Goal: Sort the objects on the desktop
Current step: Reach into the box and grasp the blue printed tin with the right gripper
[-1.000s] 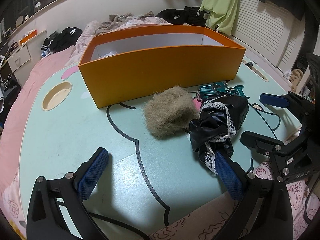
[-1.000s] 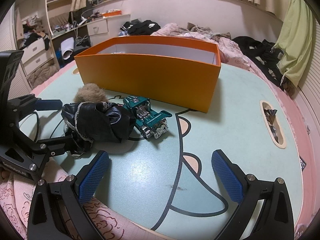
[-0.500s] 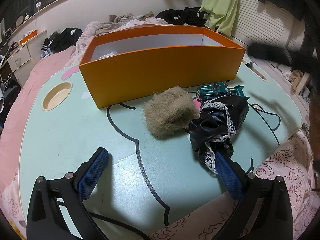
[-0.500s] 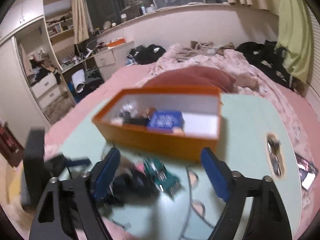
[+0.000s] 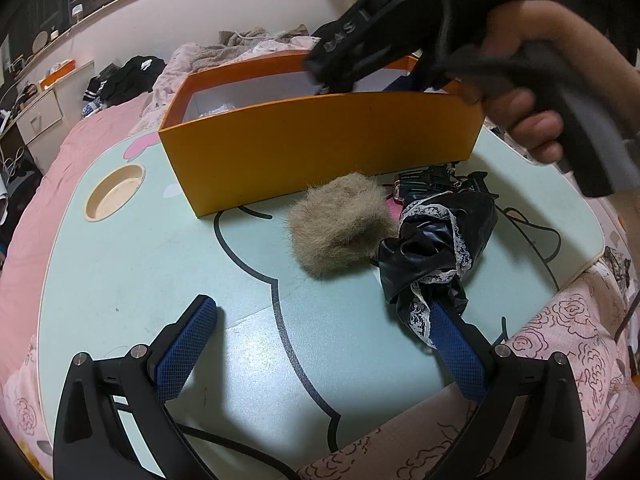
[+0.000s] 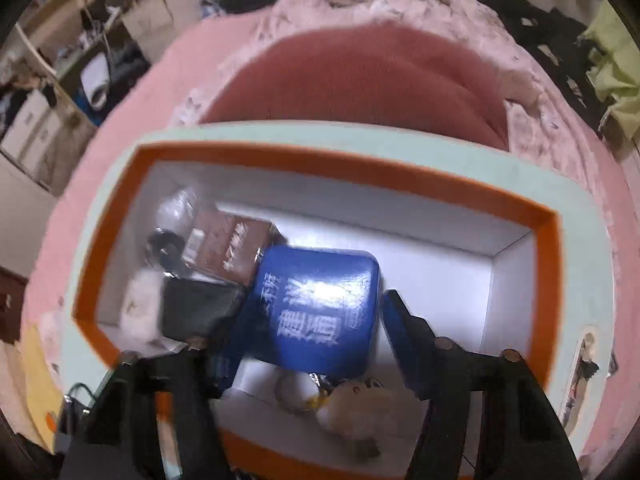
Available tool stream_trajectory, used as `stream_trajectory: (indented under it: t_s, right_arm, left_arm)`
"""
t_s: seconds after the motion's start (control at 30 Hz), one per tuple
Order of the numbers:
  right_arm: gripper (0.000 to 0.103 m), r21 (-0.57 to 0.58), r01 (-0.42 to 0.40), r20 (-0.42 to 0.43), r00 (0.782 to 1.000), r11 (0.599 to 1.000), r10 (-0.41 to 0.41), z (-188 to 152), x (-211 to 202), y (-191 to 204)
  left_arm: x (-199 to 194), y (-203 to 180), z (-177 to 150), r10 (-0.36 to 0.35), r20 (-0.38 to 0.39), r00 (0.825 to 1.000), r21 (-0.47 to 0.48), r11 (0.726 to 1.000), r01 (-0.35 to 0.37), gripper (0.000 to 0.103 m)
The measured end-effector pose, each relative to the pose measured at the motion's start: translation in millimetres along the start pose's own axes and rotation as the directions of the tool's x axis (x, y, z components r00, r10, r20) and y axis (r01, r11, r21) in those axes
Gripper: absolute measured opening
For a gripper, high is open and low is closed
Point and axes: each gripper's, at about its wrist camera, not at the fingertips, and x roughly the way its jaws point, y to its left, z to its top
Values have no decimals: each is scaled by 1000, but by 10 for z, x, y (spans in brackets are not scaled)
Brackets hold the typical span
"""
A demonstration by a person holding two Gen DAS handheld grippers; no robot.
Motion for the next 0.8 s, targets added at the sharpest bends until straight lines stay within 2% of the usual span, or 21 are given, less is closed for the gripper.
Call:
stream_trajectory:
  t_s: [0.03, 0.07, 0.1, 0.17, 0.2, 0.37, 0.47, 0.53, 0.57, 0.63, 0.7, 0.8]
  right_arm:
    - [70, -15, 39, -20, 999, 999, -39, -4, 35, 9]
    - [71, -59, 129, -17, 991, 990, -131, -6, 66, 57]
    - [72, -63, 143, -8, 990, 988, -143, -20, 73, 64]
    - [71, -61, 126, -11, 992, 990, -127, -47, 70, 24]
    - [67, -69, 113, -3, 994, 991, -113, -64, 58, 9]
    - [66, -48, 90, 40, 995, 995, -88, -149, 12, -160]
    - [66, 0, 53, 128, 990, 999, -52, -200, -163, -235]
    - [66, 28, 19, 211, 977, 999, -25, -225, -370, -312]
    - [66, 42, -16, 266, 964, 999, 5, -285, -560, -305]
    - [66, 45, -34, 342, 940, 998, 17, -387, -865, -374]
    - [66, 26, -72, 394, 917, 997, 56, -499, -1147, -303]
    - [66, -2, -87, 423, 903, 996, 80, -849, -1441, -215]
  left_arm:
    - [-15, 1, 0, 0, 1, 1000, -1, 1000, 0, 103]
    - [-20, 1, -1, 1, 1, 1000, 0, 1000, -1, 103]
    - [-26, 1, -1, 2, 0, 1000, 0, 1000, -2, 103]
    - [-48, 3, 13, 0, 0, 1000, -2, 1000, 0, 103]
    - [-56, -4, 24, 1, 0, 1000, -2, 1000, -1, 103]
    - [-75, 0, 24, 1, 2, 1000, -3, 1000, -1, 103]
    - [-78, 0, 30, 2, 3, 1000, -5, 1000, -1, 103]
    - [-76, -1, 27, 2, 2, 1000, -5, 1000, -2, 103]
    - [-81, -1, 28, 2, 3, 1000, -5, 1000, -2, 103]
    - [-79, -3, 24, 2, 3, 1000, -6, 1000, -2, 103]
    - [-82, -3, 23, 2, 3, 1000, -6, 1000, -2, 103]
    - [-92, -1, 33, 3, 3, 1000, -7, 1000, -3, 103]
